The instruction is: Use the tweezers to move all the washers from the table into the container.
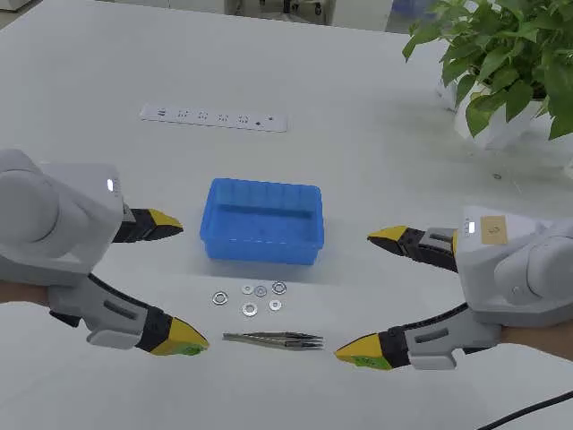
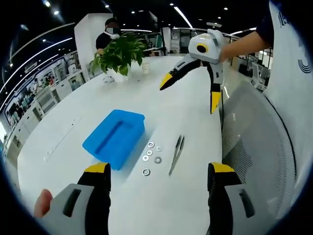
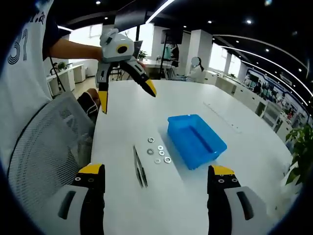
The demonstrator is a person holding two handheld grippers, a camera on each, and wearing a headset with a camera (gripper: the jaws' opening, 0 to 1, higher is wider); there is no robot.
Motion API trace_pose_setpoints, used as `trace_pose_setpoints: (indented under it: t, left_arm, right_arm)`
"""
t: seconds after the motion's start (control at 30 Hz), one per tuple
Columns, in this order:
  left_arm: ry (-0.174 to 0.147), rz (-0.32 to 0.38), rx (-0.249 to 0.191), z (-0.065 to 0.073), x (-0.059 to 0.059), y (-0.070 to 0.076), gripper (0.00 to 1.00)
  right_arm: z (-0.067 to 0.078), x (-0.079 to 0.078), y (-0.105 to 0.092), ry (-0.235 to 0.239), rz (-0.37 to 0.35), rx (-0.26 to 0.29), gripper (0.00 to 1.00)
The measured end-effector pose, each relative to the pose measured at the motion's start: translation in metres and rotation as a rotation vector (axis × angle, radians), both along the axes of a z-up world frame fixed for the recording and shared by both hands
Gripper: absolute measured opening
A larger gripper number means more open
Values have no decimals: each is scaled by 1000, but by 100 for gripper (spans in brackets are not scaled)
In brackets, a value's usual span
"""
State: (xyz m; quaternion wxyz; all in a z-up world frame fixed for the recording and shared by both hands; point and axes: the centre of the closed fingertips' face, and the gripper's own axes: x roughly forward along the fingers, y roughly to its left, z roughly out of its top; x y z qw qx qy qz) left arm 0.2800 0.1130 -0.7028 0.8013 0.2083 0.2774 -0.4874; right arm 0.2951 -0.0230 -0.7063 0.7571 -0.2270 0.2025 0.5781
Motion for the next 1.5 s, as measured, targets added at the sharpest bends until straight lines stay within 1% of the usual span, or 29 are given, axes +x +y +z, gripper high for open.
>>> trace_pose_setpoints:
  t: [0.2, 0.57, 0.77, 0.97, 1.03, 1.13, 1.27, 1.5]
  left_arm:
    - [4, -2, 12, -2, -2, 2, 86]
    - [9, 3, 6, 0, -5, 4, 86]
    - [7, 8, 5, 0, -5, 6, 86]
    - [7, 1, 14, -2, -6, 6, 86]
    - [5, 2, 18, -2, -7, 7, 86]
    - [2, 8, 12, 0, -8, 8, 86]
    - [-1, 17, 16, 0, -6, 11, 86]
    - [-13, 25, 8, 3, -2, 11, 86]
  right_arm:
    - [0, -3, 1, 0, 7, -7, 87]
    - [2, -4, 2, -7, 6, -11, 87]
    - [2, -5, 2, -9, 4, -10, 87]
    - [1, -8, 2, -12, 14, -19, 87]
    - [1, -8, 2, -6, 13, -21, 86]
    - [1, -8, 4, -12, 25, -28, 86]
    - [3, -6, 7, -20, 22, -21, 86]
    - [1, -5, 7, -19, 26, -30, 86]
